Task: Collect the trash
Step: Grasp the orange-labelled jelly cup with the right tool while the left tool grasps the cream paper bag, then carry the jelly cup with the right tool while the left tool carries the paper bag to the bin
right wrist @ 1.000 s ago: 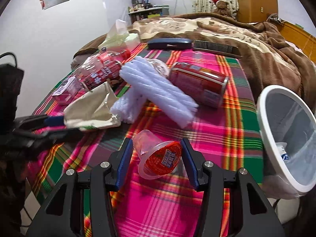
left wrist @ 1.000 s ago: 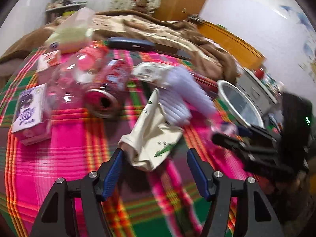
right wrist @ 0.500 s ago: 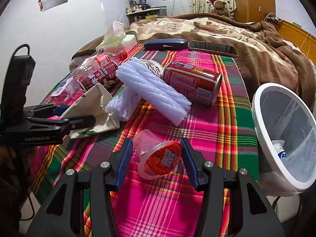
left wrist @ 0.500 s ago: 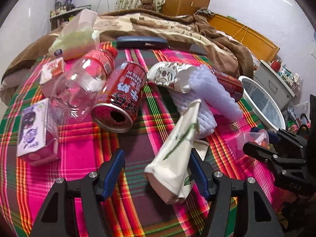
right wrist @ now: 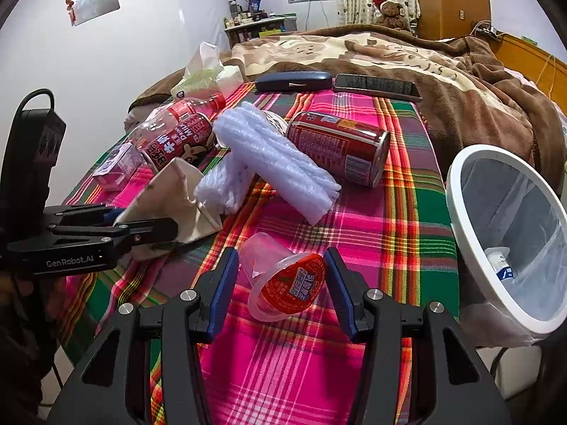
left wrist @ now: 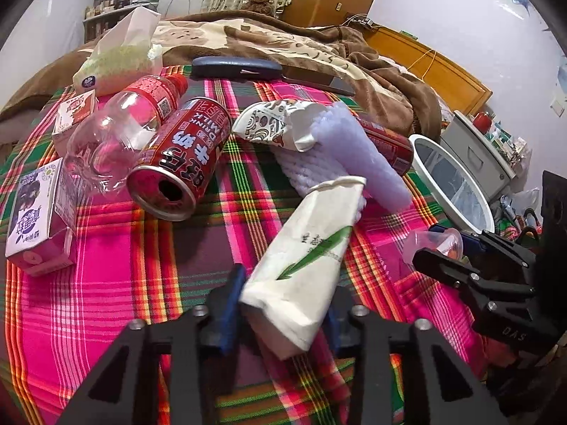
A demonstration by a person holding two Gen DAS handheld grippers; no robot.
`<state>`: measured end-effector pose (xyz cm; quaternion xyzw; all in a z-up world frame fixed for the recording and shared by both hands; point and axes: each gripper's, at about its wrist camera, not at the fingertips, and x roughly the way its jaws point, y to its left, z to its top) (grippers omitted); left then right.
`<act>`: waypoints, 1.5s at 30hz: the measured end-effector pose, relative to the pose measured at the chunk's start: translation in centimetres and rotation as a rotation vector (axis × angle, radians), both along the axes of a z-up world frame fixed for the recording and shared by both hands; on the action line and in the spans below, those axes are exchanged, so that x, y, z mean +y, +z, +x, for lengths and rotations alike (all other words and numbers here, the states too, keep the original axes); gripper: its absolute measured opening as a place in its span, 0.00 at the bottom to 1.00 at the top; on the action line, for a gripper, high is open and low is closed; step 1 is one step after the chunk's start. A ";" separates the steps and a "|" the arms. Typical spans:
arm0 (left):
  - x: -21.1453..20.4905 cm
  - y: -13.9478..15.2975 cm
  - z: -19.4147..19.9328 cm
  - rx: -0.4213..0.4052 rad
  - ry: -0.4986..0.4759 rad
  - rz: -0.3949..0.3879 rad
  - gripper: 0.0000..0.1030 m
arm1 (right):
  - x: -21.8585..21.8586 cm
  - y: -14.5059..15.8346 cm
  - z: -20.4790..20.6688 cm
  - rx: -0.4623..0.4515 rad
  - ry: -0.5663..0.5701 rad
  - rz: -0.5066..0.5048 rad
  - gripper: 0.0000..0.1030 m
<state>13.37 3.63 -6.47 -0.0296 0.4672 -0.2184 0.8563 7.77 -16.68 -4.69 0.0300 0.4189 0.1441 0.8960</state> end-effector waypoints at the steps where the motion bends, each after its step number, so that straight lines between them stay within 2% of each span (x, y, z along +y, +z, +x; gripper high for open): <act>1: 0.0 0.0 -0.2 0.001 0.004 -0.008 0.36 | -0.1 0.0 0.0 -0.001 -0.002 0.001 0.50; 5: -0.3 0.4 -1.0 -0.025 0.027 -0.002 0.35 | -0.5 0.3 -0.2 -0.010 -0.009 0.006 0.50; 20: -1.8 4.6 -2.7 -0.102 0.039 -0.087 0.35 | -3.0 2.1 -1.3 -0.071 -0.054 0.014 0.50; 35: -10.8 7.8 -0.7 -0.169 -0.082 -0.109 0.35 | -10.3 4.1 -1.5 -0.135 -0.224 -0.015 0.50; 45: -18.3 7.1 1.9 -0.132 -0.181 -0.127 0.35 | -15.7 4.1 -0.5 -0.130 -0.356 -0.043 0.50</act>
